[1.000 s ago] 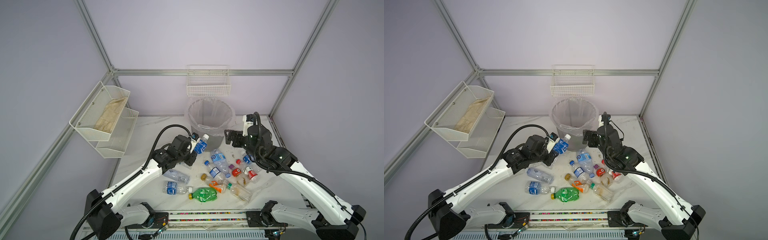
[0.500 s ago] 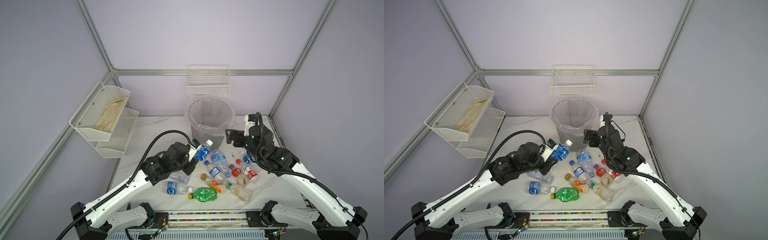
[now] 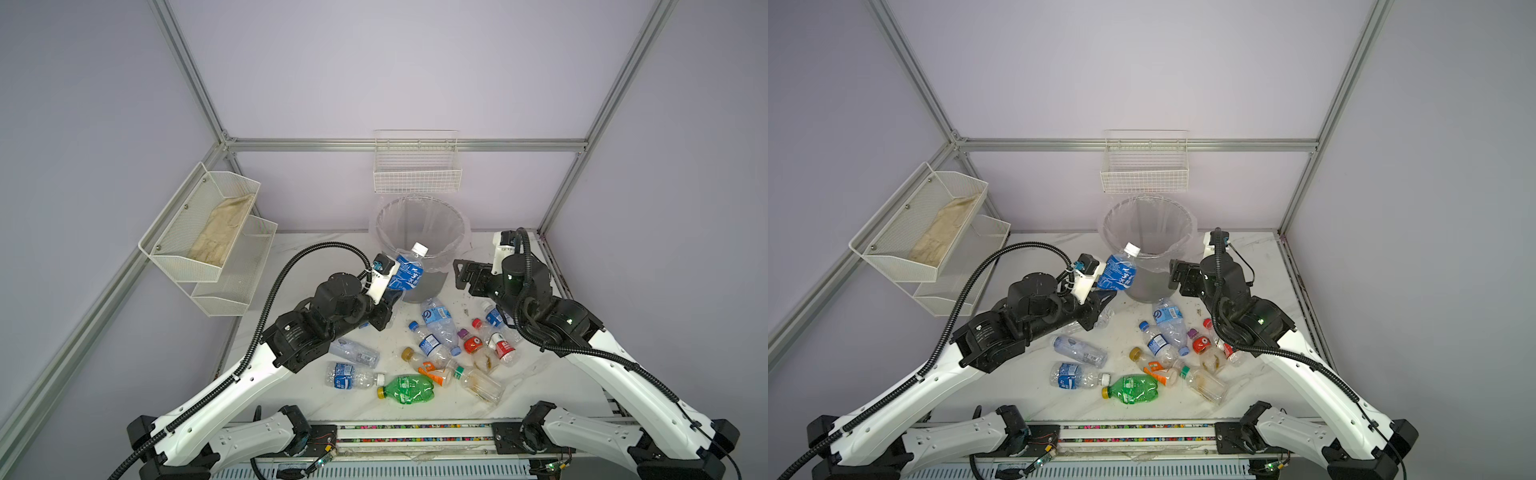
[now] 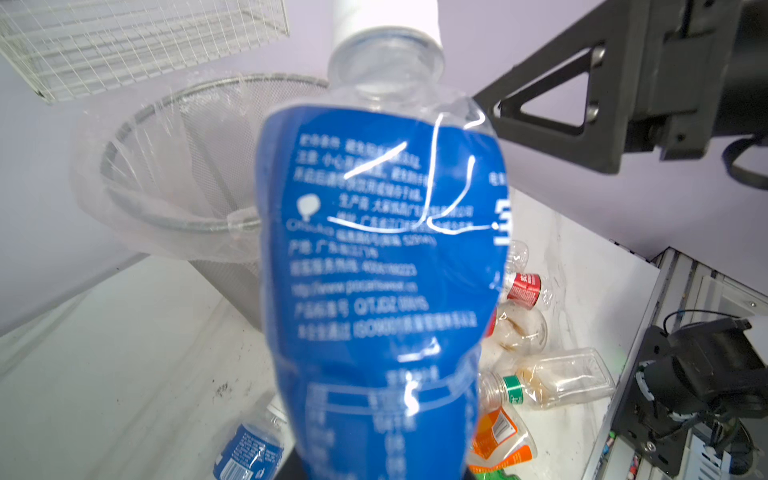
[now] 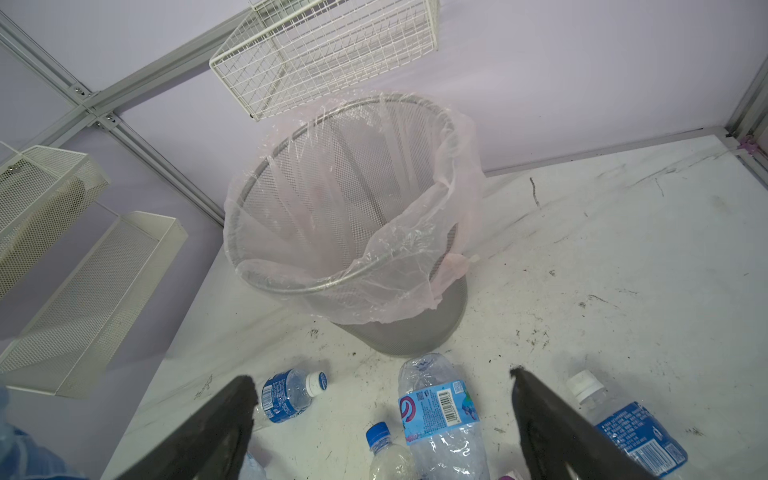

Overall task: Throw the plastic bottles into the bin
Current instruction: 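Lift the blue-labelled bottle with the left gripper over the wastebasket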

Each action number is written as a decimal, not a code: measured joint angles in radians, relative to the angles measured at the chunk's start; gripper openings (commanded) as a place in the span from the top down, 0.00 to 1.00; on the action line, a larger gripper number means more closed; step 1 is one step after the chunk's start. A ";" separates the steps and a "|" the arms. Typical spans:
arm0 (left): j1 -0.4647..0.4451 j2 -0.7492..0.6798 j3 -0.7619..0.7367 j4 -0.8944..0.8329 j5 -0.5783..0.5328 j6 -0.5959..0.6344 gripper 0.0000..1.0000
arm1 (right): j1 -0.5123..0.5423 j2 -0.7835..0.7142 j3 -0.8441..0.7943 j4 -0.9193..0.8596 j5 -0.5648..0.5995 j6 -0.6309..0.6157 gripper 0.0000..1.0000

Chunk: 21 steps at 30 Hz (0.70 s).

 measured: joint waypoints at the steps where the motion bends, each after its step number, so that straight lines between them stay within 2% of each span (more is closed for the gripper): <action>1: 0.000 0.001 0.005 0.017 -0.004 0.002 0.76 | 0.000 0.000 -0.004 0.000 0.000 0.000 0.02; 13: 0.003 0.073 0.119 0.188 -0.046 0.071 0.76 | 0.000 0.000 -0.042 0.000 0.003 0.000 0.03; 21: 0.061 0.197 0.207 0.267 -0.021 0.078 0.76 | 0.000 -0.009 -0.048 0.000 0.007 0.000 0.03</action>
